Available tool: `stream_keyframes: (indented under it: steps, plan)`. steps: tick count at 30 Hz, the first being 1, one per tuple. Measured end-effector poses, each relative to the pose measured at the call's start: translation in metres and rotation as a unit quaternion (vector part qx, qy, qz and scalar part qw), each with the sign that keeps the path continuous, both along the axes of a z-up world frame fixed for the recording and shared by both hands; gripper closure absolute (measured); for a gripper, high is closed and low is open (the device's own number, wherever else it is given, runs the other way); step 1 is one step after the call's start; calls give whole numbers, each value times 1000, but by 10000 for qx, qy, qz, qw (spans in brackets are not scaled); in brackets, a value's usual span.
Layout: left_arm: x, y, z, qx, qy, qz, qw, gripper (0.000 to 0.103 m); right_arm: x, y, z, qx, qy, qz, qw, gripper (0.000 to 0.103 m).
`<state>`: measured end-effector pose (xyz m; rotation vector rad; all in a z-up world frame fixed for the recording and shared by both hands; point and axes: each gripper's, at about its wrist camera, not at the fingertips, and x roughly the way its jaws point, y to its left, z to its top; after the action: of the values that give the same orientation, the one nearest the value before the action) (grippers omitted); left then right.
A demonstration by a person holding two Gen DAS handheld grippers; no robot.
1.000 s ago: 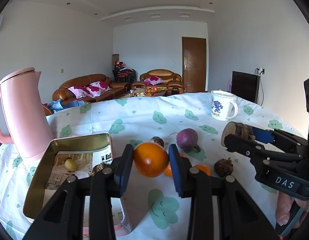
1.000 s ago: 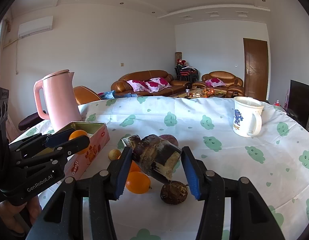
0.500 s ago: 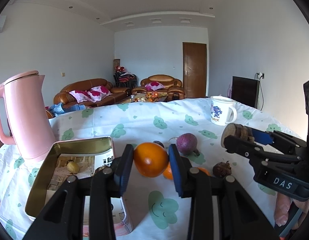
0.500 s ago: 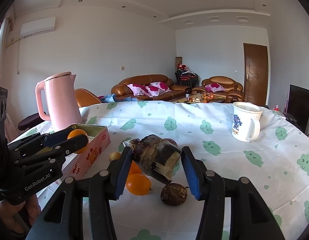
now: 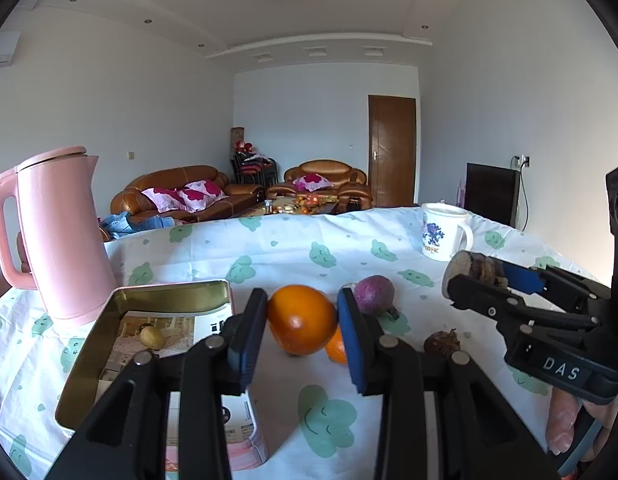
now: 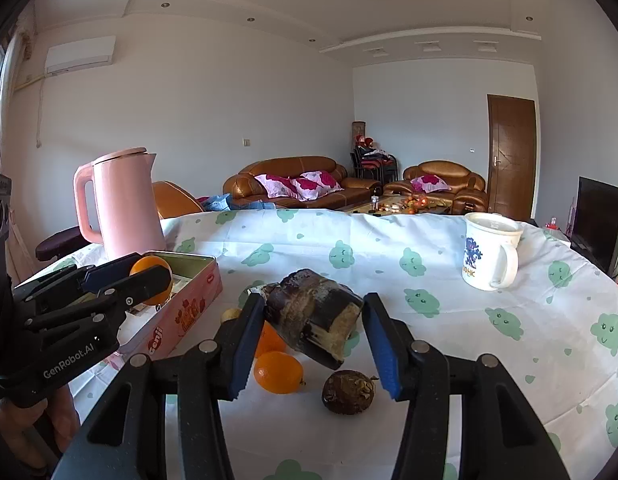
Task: Organize fruits
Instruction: 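Lift the orange with the left tool while the right tool lifts the taro piece, then carry the orange and the taro piece toward the tin box with both tools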
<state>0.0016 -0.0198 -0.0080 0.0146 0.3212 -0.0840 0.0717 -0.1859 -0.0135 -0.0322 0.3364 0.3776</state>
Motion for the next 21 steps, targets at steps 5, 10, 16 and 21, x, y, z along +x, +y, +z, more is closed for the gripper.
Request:
stream_keyframes:
  steps: [5, 10, 16, 21]
  plan:
    - [-3, 1, 1, -16, -77, 18, 10000, 66, -2, 0, 1, -4, -65, 2, 10000, 51]
    - [-6, 2, 2, -26, -143, 63, 9999, 66, -7, 0, 2, -8, -187, 7, 9998, 51]
    - [-7, 7, 2, -73, -164, 182, 9997, 66, -9, 2, 3, -44, -263, 27, 9996, 51]
    - [-6, 10, 1, -53, -148, 267, 9995, 66, -8, 8, 3, -72, -266, 98, 9996, 51]
